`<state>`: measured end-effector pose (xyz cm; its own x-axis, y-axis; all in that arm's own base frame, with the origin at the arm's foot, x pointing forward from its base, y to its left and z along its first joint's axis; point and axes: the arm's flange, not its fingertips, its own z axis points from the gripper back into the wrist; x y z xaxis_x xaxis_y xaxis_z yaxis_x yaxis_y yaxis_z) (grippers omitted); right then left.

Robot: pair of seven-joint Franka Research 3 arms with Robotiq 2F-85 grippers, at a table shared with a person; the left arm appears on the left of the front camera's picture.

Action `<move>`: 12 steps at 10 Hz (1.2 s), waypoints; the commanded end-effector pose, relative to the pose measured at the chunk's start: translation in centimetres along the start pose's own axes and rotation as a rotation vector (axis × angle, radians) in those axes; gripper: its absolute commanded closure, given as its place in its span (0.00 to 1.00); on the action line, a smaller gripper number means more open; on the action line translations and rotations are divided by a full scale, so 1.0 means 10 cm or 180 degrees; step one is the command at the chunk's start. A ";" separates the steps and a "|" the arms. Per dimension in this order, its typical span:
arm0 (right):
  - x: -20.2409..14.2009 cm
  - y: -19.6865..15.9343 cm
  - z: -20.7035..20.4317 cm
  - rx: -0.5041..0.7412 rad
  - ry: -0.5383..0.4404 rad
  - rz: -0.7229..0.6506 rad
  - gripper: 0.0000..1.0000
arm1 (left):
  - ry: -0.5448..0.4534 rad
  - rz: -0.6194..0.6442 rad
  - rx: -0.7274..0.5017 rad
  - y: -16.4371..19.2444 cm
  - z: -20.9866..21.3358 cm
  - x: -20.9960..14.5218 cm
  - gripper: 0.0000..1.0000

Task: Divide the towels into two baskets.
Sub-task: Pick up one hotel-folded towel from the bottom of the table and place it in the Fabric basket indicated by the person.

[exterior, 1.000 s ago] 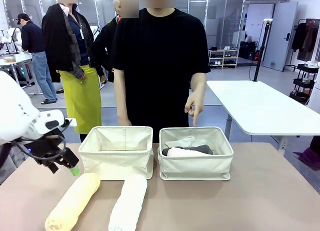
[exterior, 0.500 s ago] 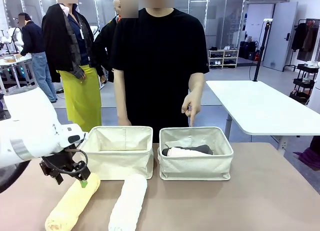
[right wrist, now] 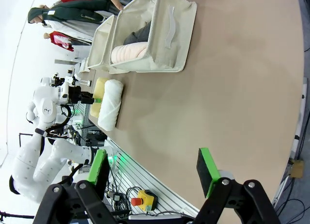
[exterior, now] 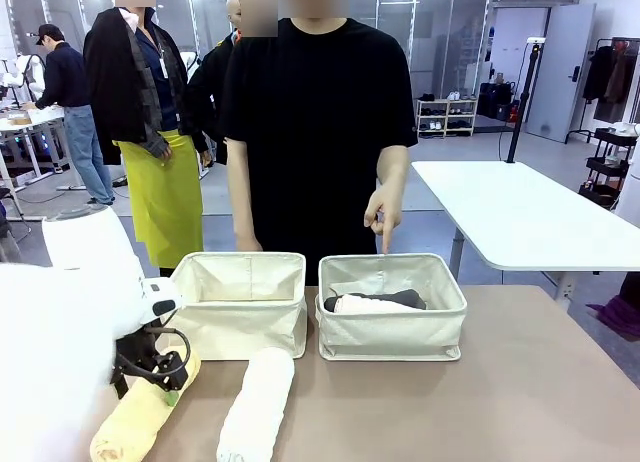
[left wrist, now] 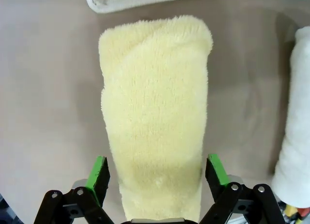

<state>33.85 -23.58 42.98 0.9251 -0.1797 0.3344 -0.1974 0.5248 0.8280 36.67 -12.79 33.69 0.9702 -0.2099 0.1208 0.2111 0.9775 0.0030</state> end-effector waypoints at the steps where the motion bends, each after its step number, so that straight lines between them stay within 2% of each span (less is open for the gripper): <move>1: -0.02 0.06 0.01 0.0021 0.0002 -0.0079 0.08 | 0.0070 -0.0044 -0.0026 0.22 -0.31 -1.27 0.00; 2: -0.02 0.06 0.01 0.0021 0.0002 -0.0079 0.08 | 0.0068 -0.0072 -0.0040 0.22 -0.32 -1.28 0.00; 3: -0.02 0.06 0.01 0.0021 0.0002 -0.0079 0.08 | 0.0037 -0.0090 -0.0070 0.23 -0.27 -1.25 0.19; 4: -0.02 0.06 0.01 0.0021 0.0002 -0.0079 0.08 | 0.0004 -0.0080 -0.0118 0.24 -0.21 -1.23 0.19; 5: -0.02 0.06 0.01 0.0021 0.0002 -0.0079 0.08 | -0.0004 -0.0081 -0.0127 0.25 -0.19 -1.22 0.38; 6: -0.02 0.06 0.01 0.0021 0.0002 -0.0079 0.08 | 0.0016 -0.0095 -0.0134 0.26 -0.20 -1.23 0.24; 7: -0.02 0.06 0.01 0.0021 0.0002 -0.0079 0.08 | 0.0059 -0.0116 -0.0143 0.25 -0.21 -1.24 0.57; 8: -0.02 0.06 0.01 0.0021 0.0002 -0.0079 0.08 | 0.0098 -0.0074 -0.0265 0.27 -0.18 -1.22 0.43; 9: -0.02 0.06 0.01 0.0021 0.0002 -0.0079 0.08 | 0.0083 -0.0049 -0.0067 0.06 -0.09 -0.07 0.43; 12: -0.02 0.06 0.01 0.0021 0.0002 -0.0079 0.08 | 0.0083 -0.0049 -0.0067 0.06 -0.09 -0.07 0.43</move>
<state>33.85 -23.59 42.98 0.9251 -0.1799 0.3344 -0.1973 0.5247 0.8281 36.10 -11.91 32.95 0.9709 -0.2225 0.0884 0.2255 0.9739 -0.0247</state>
